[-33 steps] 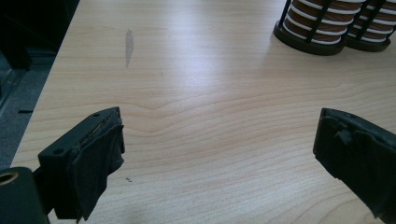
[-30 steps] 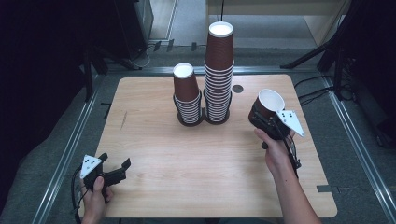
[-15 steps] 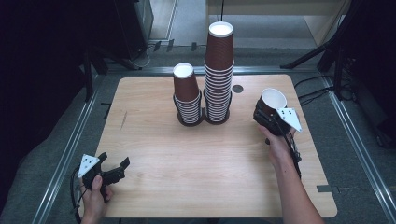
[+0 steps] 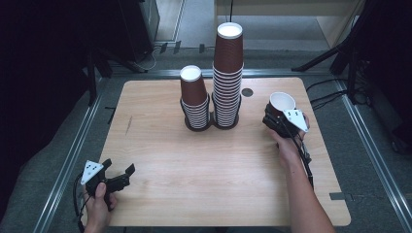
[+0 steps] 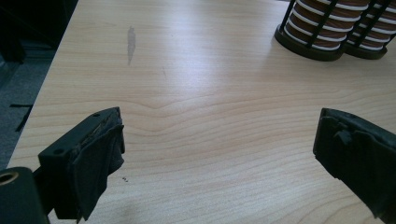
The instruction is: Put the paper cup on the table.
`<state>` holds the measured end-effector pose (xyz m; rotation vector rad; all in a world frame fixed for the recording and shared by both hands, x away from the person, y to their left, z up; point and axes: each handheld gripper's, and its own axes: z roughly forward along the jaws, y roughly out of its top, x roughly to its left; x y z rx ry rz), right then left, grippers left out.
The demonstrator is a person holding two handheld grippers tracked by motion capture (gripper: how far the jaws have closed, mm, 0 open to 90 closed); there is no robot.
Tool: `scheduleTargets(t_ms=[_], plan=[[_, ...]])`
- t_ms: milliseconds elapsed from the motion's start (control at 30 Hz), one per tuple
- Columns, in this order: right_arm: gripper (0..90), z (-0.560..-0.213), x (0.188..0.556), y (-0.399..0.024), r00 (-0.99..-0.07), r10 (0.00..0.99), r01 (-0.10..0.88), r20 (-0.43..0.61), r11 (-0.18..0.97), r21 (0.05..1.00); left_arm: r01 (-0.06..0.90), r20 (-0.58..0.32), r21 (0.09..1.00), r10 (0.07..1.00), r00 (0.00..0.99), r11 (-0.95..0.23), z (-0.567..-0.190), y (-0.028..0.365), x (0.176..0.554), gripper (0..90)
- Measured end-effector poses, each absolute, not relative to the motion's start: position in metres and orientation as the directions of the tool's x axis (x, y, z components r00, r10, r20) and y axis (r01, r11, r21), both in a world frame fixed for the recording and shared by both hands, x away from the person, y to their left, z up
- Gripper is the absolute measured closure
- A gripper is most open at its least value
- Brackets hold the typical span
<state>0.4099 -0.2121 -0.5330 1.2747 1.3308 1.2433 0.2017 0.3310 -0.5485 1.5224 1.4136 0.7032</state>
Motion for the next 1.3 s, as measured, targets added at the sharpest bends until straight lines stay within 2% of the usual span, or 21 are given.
scheduleTargets(t_ms=[433,833,900,1000,1300], plan=[[11.8,-0.547,0.413,-0.205,-0.094,0.995,0.146,-0.025,0.038,0.989,0.451,-0.178,0.889,0.967,0.185,0.077,-0.549,0.332,0.202,2.1],[9.9,-0.543,0.410,-0.208,-0.105,0.994,0.207,-0.015,0.037,0.978,0.453,-0.184,0.888,0.965,0.185,0.083,-0.549,0.332,0.202,2.1],[8.1,-0.542,0.409,-0.208,-0.110,0.994,0.215,-0.013,0.037,0.976,0.452,-0.183,0.888,0.966,0.185,0.081,-0.549,0.332,0.202,2.1],[0.0,-0.542,0.407,-0.207,-0.143,0.989,0.214,-0.022,0.052,0.975,0.453,-0.183,0.888,0.965,0.185,0.082,-0.549,0.332,0.202,2.1],[0.0,-0.541,0.401,-0.205,-0.169,0.985,0.219,-0.012,0.050,0.974,0.452,-0.185,0.888,0.965,0.185,0.084,-0.549,0.332,0.202,2.1]])
